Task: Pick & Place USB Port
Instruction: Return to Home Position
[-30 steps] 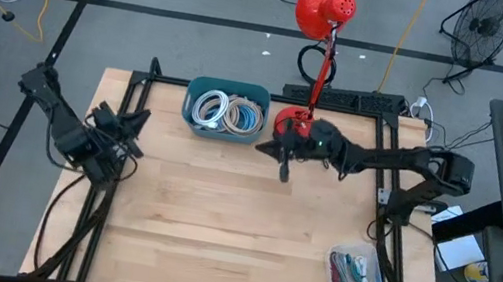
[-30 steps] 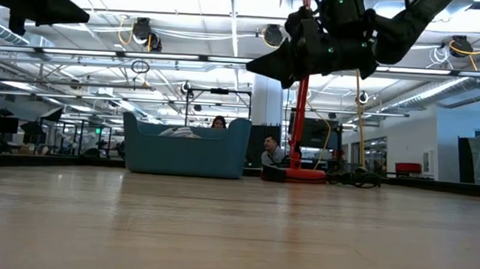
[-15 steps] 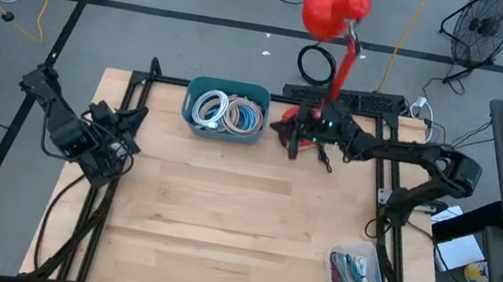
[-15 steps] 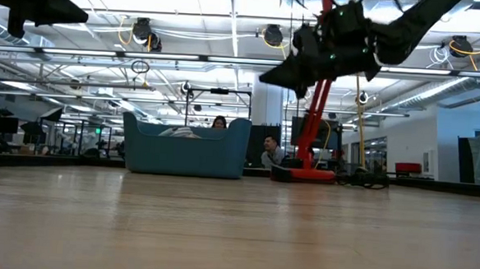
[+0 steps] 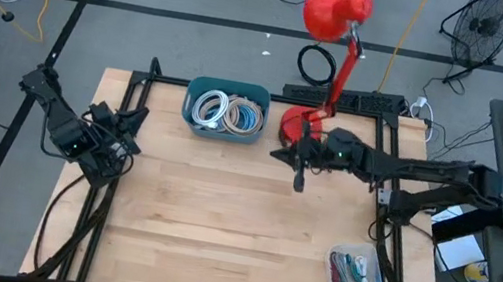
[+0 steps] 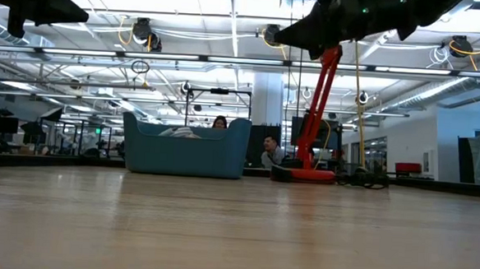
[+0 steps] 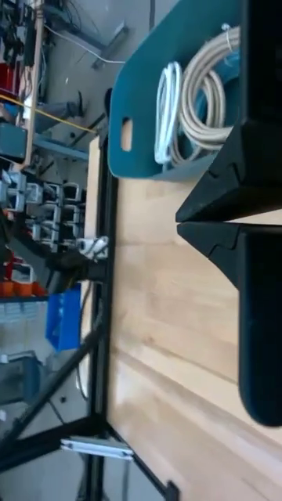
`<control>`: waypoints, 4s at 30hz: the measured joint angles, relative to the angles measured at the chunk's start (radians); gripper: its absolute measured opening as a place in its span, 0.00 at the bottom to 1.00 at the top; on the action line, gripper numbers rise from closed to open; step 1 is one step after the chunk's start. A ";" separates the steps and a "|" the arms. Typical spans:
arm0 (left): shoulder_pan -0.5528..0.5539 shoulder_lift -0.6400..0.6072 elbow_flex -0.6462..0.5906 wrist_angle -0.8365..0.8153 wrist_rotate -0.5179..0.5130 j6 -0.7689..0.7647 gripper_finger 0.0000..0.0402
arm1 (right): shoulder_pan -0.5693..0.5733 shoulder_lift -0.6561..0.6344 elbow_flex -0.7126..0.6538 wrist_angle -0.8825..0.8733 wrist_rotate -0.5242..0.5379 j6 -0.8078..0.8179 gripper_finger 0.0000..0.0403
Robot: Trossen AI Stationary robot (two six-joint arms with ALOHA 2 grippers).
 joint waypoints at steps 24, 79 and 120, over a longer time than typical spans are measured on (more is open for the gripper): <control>0.000 0.000 0.000 0.231 0.022 0.246 0.06 | 0.214 -0.423 -0.441 0.111 0.267 0.047 0.00; 0.000 0.000 0.001 0.266 0.045 0.298 0.06 | 0.241 -1.067 -0.762 -0.259 0.295 0.090 0.00; 0.000 0.000 0.001 0.342 0.046 0.385 0.06 | -0.013 -1.091 -0.801 -0.275 0.138 0.133 0.00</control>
